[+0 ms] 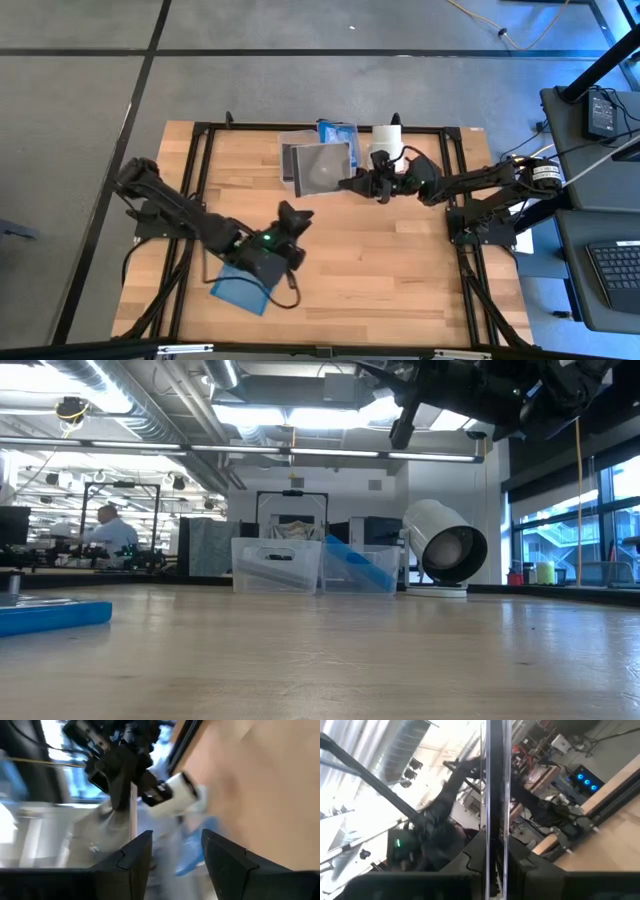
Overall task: Pick & place jewel cases by type
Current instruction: Put the black CD Case into the left transparent bin
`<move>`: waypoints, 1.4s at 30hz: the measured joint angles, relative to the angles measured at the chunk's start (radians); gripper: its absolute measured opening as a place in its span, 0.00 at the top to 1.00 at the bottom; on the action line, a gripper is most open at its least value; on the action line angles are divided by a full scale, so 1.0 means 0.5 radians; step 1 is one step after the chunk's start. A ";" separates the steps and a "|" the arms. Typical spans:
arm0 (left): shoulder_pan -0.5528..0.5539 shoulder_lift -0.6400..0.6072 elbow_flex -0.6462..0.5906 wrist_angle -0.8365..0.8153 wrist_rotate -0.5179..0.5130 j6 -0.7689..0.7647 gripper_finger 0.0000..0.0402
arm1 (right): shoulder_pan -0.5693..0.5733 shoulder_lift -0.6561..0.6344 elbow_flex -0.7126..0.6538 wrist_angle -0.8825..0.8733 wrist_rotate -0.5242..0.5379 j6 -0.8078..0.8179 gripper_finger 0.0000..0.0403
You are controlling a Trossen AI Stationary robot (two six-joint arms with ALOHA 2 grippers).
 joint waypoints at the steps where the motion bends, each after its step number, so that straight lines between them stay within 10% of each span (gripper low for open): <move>1: -0.009 -0.039 0.000 -0.070 0.068 -0.122 0.58 | -0.004 0.000 0.000 -0.003 -0.001 -0.016 0.90; 12: 0.067 -0.382 -0.001 -0.615 0.498 -1.595 0.58 | -0.008 0.000 -0.001 -0.085 -0.172 -0.326 0.90; 29: 0.178 -0.432 -0.001 -0.922 1.028 -2.939 0.58 | -0.009 0.001 -0.002 -0.660 -0.409 -0.998 0.90; 42: 0.294 -0.432 -0.001 -0.636 1.314 -2.999 0.58 | -0.009 0.001 -0.002 -0.702 -0.621 -1.276 0.90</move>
